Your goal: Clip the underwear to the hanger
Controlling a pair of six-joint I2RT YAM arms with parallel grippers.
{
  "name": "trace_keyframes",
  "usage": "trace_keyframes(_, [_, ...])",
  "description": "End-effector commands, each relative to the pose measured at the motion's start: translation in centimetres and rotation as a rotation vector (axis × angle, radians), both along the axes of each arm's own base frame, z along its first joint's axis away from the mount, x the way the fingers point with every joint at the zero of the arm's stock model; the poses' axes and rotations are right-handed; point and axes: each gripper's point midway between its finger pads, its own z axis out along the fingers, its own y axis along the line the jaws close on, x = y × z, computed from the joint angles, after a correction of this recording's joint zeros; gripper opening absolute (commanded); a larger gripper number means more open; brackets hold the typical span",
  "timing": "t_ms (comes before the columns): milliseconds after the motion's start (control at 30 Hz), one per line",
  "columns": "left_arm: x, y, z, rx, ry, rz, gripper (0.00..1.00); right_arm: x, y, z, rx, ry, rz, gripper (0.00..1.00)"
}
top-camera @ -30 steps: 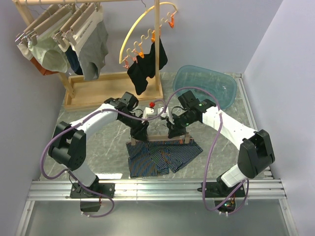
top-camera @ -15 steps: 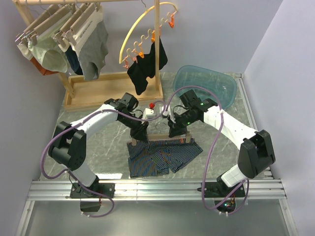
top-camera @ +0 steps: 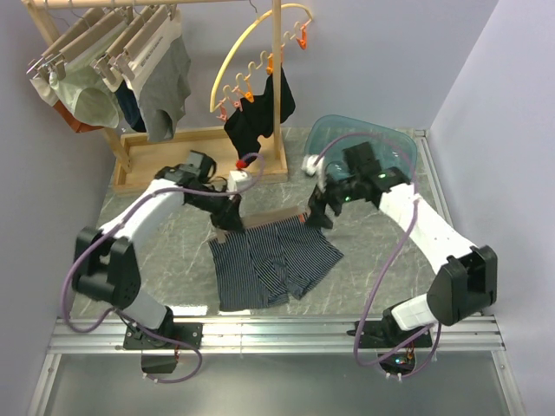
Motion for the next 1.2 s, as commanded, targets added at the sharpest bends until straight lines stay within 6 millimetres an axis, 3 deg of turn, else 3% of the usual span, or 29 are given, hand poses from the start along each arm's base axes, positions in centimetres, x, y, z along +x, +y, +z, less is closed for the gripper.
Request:
trace_keyframes(0, [0.7,1.6,4.9,0.009,-0.089,0.155,0.0,2.3,-1.0,7.2,0.143,-0.086,-0.127,0.92])
trace_keyframes(133, [0.2,5.4,7.1,0.031,-0.068,0.328,0.0,3.8,-3.9,10.0,0.197,-0.108,-0.242,0.93])
trace_keyframes(267, [0.9,11.5,9.7,0.116,-0.155,0.621,0.0,3.8,-5.2,10.8,0.206,-0.128,-0.294,0.93])
trace_keyframes(367, [1.1,14.7,11.3,0.167,-0.195,0.746,0.0,3.6,-5.7,11.1,0.214,-0.134,-0.317,0.94])
trace_keyframes(500, [0.7,17.5,12.9,0.217,-0.178,0.875,0.0,3.1,-6.0,11.7,0.218,-0.144,-0.328,0.94])
trace_keyframes(600, [1.6,19.4,14.9,0.245,-0.208,0.99,0.0,2.8,-6.1,12.0,0.221,-0.154,-0.328,0.94])
trace_keyframes(633, [2.0,19.6,16.3,0.236,-0.232,1.011,0.0,2.6,-6.0,11.9,0.222,-0.153,-0.326,0.94])
trace_keyframes(800, [5.3,18.6,19.7,0.132,-0.231,1.014,0.0,2.4,-6.1,12.3,0.225,-0.15,-0.333,0.94])
trace_keyframes(833, [6.0,18.5,21.4,0.105,-0.272,1.004,0.0,2.2,-6.1,12.4,0.225,-0.149,-0.333,0.94])
trace_keyframes(900, [8.1,18.3,21.6,0.096,-0.26,0.991,0.0,2.0,-6.2,12.7,0.225,-0.159,-0.336,0.94])
trace_keyframes(933, [8.8,18.3,23.4,0.079,-0.31,0.992,0.0,1.9,-6.3,12.5,0.222,-0.155,-0.341,0.94])
trace_keyframes(1000, [10.8,17.7,24.1,0.076,-0.341,0.979,0.0,1.7,-6.5,12.6,0.222,-0.167,-0.348,0.94])
trace_keyframes(1033, [11.4,17.7,26.2,0.066,-0.407,0.991,0.0,1.6,-6.5,12.2,0.22,-0.166,-0.353,0.94])
trace_keyframes(1100, [13.7,17.2,26.9,0.061,-0.444,0.993,0.0,1.5,-6.6,12.1,0.22,-0.165,-0.359,0.94])
trace_keyframes(1133, [14.3,17.1,29.0,0.033,-0.502,0.999,0.0,1.4,-6.6,11.9,0.219,-0.16,-0.358,0.94])
trace_keyframes(1167, [15.9,17.0,28.6,0.035,-0.496,1.001,0.0,1.4,-6.6,11.9,0.218,-0.153,-0.364,0.94])
